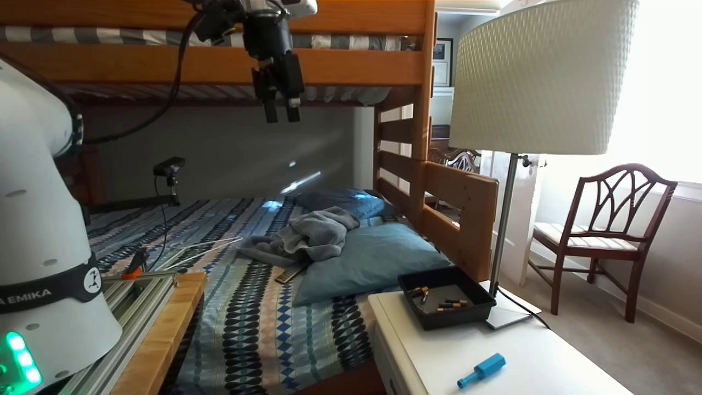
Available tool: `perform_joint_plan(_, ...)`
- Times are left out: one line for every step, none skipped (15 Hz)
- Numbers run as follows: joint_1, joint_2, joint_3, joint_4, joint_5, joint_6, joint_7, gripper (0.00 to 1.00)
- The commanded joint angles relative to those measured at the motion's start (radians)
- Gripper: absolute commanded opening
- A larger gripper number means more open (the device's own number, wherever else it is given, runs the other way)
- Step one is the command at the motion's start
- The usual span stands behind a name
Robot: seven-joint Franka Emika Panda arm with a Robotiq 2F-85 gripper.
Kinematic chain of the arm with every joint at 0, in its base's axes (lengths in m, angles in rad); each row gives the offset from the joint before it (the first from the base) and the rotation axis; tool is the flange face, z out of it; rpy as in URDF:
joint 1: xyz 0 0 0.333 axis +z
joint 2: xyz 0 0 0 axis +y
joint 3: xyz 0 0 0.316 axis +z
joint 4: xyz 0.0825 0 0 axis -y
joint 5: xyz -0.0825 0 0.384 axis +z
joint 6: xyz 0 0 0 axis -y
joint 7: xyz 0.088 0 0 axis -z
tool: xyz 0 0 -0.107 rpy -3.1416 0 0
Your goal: Put the grey remote control on the nightstand.
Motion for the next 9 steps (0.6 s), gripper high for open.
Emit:
perform_joint_plan(0.09,0.1,-0.001,0.002,0.091,0.079,-0.127,1.0)
perform_joint_plan(0.115,0.128,0.0,0.003,0.111,0.08,-0.159,1.0)
perform_joint_plan(0.137,0.153,-0.003,0.005,0.132,0.076,-0.196,1.0)
perform_joint_plan(0.157,0.176,0.001,0.004,0.148,0.066,-0.227,1.0)
perform_joint_plan(0.172,0.199,0.004,0.006,0.159,0.055,-0.264,1.0)
perform_joint_plan(0.187,0.218,0.012,-0.003,0.164,0.056,-0.299,1.0)
perform_joint_plan(0.198,0.24,0.015,-0.002,0.166,0.054,-0.335,1.0)
perform_joint_plan(0.204,0.262,0.028,-0.01,0.155,0.068,-0.359,1.0)
perform_joint_plan(0.205,0.28,0.038,-0.007,0.142,0.065,-0.375,1.0)
